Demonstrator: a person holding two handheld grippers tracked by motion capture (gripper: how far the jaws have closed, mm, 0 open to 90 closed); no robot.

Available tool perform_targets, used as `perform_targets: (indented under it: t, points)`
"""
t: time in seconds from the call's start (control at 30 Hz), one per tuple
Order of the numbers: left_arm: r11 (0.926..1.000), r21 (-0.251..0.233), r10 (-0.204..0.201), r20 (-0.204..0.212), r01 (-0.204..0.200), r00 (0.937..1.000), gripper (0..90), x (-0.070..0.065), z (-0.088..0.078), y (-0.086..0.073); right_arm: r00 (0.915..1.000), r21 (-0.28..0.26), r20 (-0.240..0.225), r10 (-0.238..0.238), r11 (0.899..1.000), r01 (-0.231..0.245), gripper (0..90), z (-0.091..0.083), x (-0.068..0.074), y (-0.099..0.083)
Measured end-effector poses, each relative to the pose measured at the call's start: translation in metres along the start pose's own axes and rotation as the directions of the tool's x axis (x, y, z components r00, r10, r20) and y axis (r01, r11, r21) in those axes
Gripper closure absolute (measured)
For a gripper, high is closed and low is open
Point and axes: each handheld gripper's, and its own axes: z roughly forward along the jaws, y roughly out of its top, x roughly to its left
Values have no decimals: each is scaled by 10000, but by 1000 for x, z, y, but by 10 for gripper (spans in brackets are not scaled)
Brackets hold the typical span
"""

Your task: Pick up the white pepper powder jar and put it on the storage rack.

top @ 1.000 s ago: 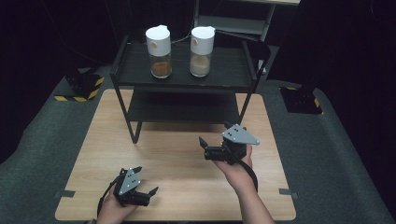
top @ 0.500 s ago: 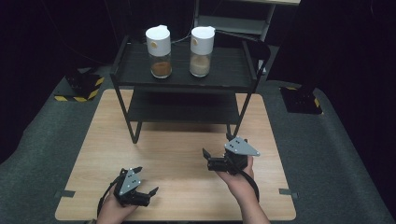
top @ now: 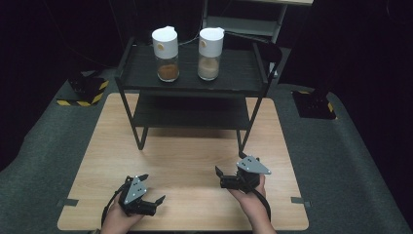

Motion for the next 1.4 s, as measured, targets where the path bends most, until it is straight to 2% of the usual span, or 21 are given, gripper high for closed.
perform_targets:
  t: [0.3,0.47,0.7,0.87,0.93,1.03,1.13,1.27,1.4]
  points:
    - [9999,26,107,0,-107,9999,31,-1,0,1,10000,365,73,57,9993,-60,4,0,-3,-29]
    - [10000,34,77,66,-77,9999,31,1,0,1,9996,634,92,280,9976,-285,8,-1,-7,-41]
    - [9999,14,169,100,-169,9998,34,0,0,0,9999,873,172,-2,9962,-13,16,-1,-5,-47]
    - [9997,23,231,114,-232,9997,34,-1,0,0,9996,947,287,33,9955,-60,16,-1,-2,-53]
    - [9997,33,229,107,-229,9997,34,-1,0,1,9996,1160,296,-35,9932,0,19,-1,-1,-53]
    - [9999,2,158,105,-158,9998,42,0,0,0,9993,985,364,-126,9951,90,19,-4,2,-56]
    - [9999,-51,144,22,-144,9999,42,-1,-1,-1,9990,1061,419,-178,9943,132,17,-5,3,-56]
    - [9997,-106,239,-171,-241,9996,41,-6,-2,-2,9992,933,230,-322,9952,299,13,-9,0,-59]
    - [9992,-72,386,-242,-388,9990,39,-10,-2,-2,10000,833,-25,-37,9965,39,8,-14,-5,-62]
